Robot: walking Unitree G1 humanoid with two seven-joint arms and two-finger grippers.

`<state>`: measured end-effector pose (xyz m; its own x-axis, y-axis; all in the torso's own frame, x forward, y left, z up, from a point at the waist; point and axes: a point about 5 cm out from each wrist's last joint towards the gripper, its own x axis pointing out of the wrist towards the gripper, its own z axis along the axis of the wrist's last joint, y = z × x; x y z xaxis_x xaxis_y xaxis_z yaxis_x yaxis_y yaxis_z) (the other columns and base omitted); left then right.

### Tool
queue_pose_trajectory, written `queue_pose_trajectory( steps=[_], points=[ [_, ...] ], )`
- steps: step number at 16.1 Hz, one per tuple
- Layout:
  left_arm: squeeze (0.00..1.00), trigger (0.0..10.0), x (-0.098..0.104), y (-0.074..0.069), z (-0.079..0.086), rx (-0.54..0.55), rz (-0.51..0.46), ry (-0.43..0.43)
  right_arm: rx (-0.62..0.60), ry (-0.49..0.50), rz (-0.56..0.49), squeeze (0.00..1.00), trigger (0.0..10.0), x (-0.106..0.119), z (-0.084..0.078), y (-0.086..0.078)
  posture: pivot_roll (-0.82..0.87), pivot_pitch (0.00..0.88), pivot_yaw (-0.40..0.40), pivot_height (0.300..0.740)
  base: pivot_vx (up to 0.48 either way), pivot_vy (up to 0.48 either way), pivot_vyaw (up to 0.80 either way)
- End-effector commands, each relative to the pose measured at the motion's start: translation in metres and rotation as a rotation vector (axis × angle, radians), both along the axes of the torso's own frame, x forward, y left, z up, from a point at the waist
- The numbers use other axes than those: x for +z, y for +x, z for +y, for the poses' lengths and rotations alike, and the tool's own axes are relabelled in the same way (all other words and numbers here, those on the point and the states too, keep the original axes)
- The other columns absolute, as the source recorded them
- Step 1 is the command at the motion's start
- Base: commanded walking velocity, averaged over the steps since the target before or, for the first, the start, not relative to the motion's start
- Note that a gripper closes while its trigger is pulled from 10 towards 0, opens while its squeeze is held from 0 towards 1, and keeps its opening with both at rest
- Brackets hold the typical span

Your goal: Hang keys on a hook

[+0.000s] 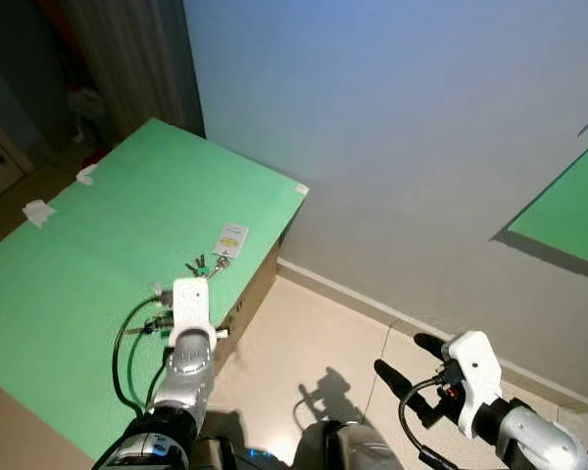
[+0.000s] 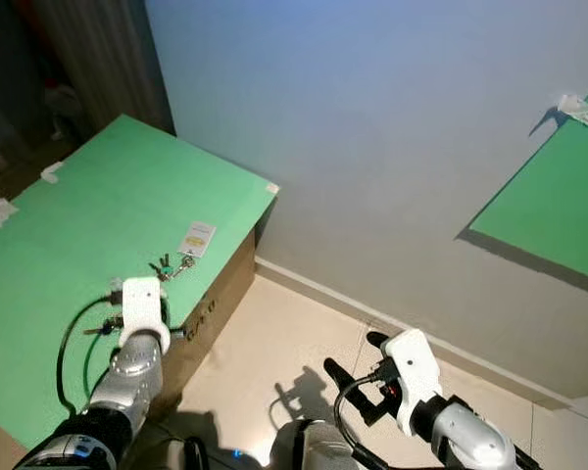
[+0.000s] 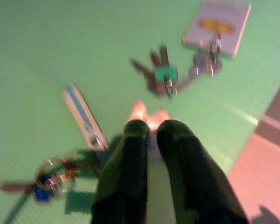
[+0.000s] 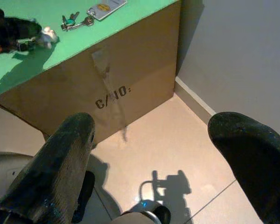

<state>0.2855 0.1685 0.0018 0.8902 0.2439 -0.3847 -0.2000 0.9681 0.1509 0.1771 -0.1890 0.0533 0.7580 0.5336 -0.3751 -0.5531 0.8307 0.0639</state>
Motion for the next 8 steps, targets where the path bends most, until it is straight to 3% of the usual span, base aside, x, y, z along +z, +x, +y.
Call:
queue_pose_trajectory(
  steps=[1, 3, 4, 5, 6, 8],
  points=[
    [0.00, 0.0, 0.002, -0.002, -0.001, -0.006, -0.027, 0.036, -0.015, -0.006, 0.028, 0.00, 10.0, -0.006, -0.005, -0.003, -0.37, 0.166, -0.041, 0.740, 0.000, 0.000, 0.00],
    [0.00, 0.0, 0.009, 0.002, 0.000, -0.036, -0.069, 0.085, -0.012, -0.006, 0.027, 0.00, 10.0, -0.007, -0.004, -0.001, -0.36, 0.160, -0.041, 0.740, 0.000, 0.000, 0.00],
    [0.00, 10.0, 0.014, 0.008, -0.003, -0.075, -0.075, 0.077, -0.007, -0.004, 0.026, 0.00, 10.0, -0.008, -0.003, 0.000, -0.36, 0.157, -0.044, 0.740, 0.000, 0.000, 0.00],
    [0.05, 10.0, 0.019, 0.014, -0.005, -0.112, -0.091, 0.064, -0.003, -0.003, 0.026, 0.00, 10.0, -0.008, -0.002, 0.001, -0.36, 0.152, -0.046, 0.740, 0.000, 0.000, 0.00],
    [1.00, 10.0, 0.023, 0.022, -0.001, -0.115, -0.077, 0.068, 0.009, -0.002, 0.023, 0.00, 10.0, -0.008, 0.000, 0.001, -0.36, 0.150, -0.044, 0.740, 0.000, 0.000, 0.00],
    [1.00, 10.0, 0.027, 0.028, 0.003, -0.136, -0.068, 0.106, 0.019, 0.004, 0.011, 0.00, 10.0, -0.006, 0.004, 0.003, -0.37, 0.147, -0.041, 0.740, 0.000, 0.000, 0.00]
  ],
)
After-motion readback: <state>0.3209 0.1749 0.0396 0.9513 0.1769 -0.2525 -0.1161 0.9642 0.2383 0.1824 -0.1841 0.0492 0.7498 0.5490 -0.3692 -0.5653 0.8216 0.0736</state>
